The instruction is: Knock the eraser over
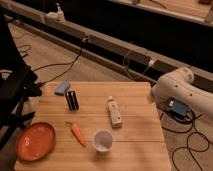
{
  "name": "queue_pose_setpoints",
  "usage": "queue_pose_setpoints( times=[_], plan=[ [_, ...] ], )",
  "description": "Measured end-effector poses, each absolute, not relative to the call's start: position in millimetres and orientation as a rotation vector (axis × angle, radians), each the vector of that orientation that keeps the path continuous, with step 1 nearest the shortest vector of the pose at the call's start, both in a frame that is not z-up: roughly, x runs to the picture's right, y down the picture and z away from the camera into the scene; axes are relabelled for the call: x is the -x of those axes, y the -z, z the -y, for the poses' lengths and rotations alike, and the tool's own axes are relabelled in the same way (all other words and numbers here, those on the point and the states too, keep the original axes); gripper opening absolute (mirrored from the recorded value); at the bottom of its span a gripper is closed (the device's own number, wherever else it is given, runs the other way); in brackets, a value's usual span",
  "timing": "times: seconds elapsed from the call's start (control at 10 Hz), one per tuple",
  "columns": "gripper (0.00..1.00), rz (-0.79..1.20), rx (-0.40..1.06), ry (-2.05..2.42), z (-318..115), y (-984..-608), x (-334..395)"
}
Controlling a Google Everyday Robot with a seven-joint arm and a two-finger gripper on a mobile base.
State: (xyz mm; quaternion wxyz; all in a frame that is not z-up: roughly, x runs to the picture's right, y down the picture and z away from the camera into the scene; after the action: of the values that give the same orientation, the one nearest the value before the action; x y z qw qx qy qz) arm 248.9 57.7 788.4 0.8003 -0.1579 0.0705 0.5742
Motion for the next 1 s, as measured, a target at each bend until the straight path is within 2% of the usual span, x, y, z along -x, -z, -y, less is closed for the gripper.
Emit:
queue_pose_setpoints(
  times=[0.4, 0.7, 1.0],
  plan=[
    [0.00, -0.044, 0.425, -1.125, -49, -818, -165],
    [0.00, 0.070, 0.499, -1.046, -50, -814, -82],
    [0.00, 0.070, 0.497, -1.046, -50, -813, -83]
  ],
)
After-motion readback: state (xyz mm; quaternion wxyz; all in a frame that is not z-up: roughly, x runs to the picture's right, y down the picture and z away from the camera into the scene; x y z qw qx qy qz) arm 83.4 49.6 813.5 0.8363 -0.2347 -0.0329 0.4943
